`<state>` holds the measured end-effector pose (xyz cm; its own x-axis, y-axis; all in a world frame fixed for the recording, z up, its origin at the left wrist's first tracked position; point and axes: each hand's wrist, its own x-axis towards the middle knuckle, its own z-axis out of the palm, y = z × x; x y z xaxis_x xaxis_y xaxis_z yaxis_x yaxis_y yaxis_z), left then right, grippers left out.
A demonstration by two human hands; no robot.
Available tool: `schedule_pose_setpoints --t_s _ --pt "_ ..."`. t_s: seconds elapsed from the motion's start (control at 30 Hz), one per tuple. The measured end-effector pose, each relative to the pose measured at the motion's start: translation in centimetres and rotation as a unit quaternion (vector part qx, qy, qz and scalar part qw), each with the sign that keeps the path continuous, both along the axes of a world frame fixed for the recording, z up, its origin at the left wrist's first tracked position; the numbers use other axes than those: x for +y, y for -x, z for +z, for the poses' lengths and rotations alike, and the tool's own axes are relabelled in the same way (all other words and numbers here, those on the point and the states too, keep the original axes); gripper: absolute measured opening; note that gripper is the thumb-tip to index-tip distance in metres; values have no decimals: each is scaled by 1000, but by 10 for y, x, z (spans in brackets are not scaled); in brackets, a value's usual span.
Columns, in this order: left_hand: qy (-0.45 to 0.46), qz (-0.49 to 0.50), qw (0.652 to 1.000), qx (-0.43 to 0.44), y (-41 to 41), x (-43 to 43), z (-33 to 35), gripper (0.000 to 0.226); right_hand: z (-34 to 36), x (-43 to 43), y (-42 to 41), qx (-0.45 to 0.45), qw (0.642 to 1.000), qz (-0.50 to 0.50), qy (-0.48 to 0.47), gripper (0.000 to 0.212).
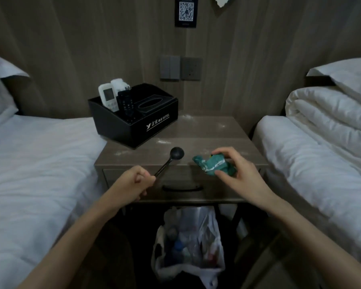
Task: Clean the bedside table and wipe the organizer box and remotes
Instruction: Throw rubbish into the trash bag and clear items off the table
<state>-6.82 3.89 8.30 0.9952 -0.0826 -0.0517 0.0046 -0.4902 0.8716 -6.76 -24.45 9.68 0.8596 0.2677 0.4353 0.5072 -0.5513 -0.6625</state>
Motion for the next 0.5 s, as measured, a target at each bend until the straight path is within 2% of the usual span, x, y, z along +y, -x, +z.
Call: schedule_pose_setpoints --t_s 0.1,0.2,0.33,0.5 --pt "-50 -42 997 39 16 15 -22 13 -26 -1 15 50 999 17 9 43" --pt "-92 -75 989 89 27 15 -44 12 -52 0 19 83 993 44 70 45" --pt "-129 -91 977 140 26 -1 -81 15 -92 7 13 132 978 68 149 47" --pt "-147 -93 966 193 11 -27 -131 18 -142 12 -5 188 958 49 213 50"
